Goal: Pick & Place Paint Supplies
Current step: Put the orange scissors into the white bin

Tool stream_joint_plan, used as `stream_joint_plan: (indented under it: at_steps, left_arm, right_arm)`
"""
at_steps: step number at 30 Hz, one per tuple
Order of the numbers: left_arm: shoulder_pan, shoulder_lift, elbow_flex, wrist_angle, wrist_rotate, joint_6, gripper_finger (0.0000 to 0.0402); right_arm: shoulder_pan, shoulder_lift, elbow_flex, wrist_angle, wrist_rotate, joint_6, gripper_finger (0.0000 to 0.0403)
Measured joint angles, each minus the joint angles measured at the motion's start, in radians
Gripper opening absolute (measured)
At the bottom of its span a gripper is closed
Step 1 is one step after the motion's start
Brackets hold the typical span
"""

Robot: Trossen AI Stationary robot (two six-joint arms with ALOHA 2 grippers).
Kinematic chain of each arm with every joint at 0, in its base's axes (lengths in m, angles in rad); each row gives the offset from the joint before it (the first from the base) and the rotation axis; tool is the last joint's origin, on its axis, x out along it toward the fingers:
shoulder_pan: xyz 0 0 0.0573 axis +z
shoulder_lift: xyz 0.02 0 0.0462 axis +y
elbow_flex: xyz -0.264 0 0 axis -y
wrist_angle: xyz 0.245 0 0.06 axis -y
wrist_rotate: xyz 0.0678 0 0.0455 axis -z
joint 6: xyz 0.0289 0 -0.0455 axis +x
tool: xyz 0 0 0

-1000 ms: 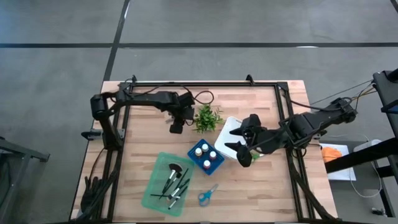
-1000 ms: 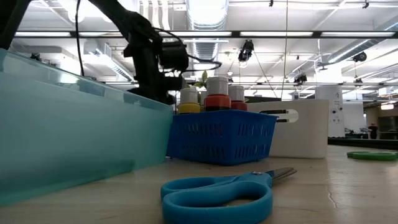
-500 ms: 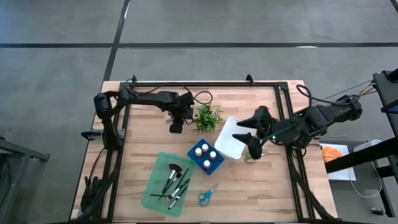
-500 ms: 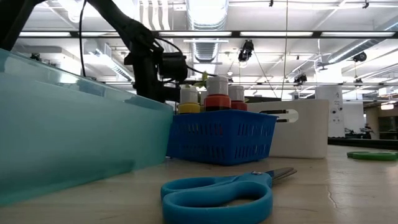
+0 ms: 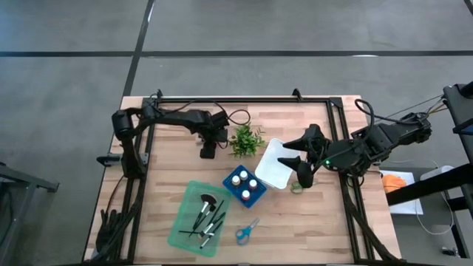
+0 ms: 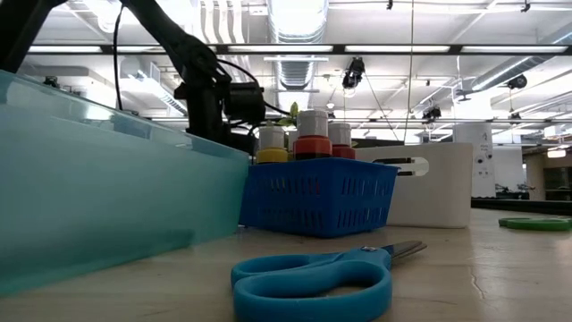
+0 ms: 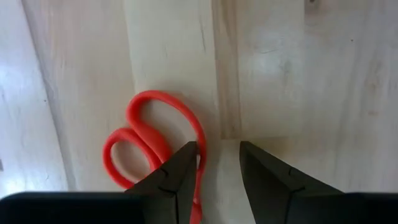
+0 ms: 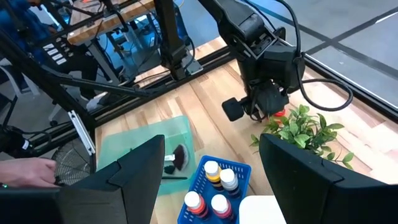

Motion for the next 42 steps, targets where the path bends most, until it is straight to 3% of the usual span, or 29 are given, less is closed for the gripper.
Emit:
stream_joint_plan:
  at_steps: [7,16,22,29,33,37,42]
  left_arm:
    - [0.004,0.056,0.009,-0.015,0.009,0.018,0.0120]
    - [0.012,0.059,0.008,0.001,-0.012,-0.008,0.0016]
    - [0.015,0.035,0.005,-0.009,-0.030,-0.124,0.0005]
    - [0.014,-0.139,-0.005,-0.158,-0.049,-0.202,0.0002]
    - [-0.013,-0.286,-0.008,-0.288,0.059,-0.251,0.0001]
    - [-0.085,-0.456,-0.003,-0.250,0.232,-0.402,0.0001]
    - [-0.268,-0.534,0.018,-0.015,0.254,-0.687,0.0000]
  right_arm:
    - [0.000,-0.001,0.000,0.000,0.000,0.003,0.0260]
    - [0.000,0.000,0.000,0.000,0.000,0.013,0.0260]
    - [0.000,0.000,-0.001,0.000,-0.001,0.007,0.0260]
    - [0.000,-0.001,-0.001,0.000,-0.001,-0.008,0.0260]
    - [0.000,-0.002,-0.001,-0.003,-0.001,-0.007,0.0260]
    - [0.000,-0.003,-0.001,-0.058,-0.001,0.019,0.0260]
    - [0.002,-0.022,-0.001,-0.173,0.005,0.111,0.0260]
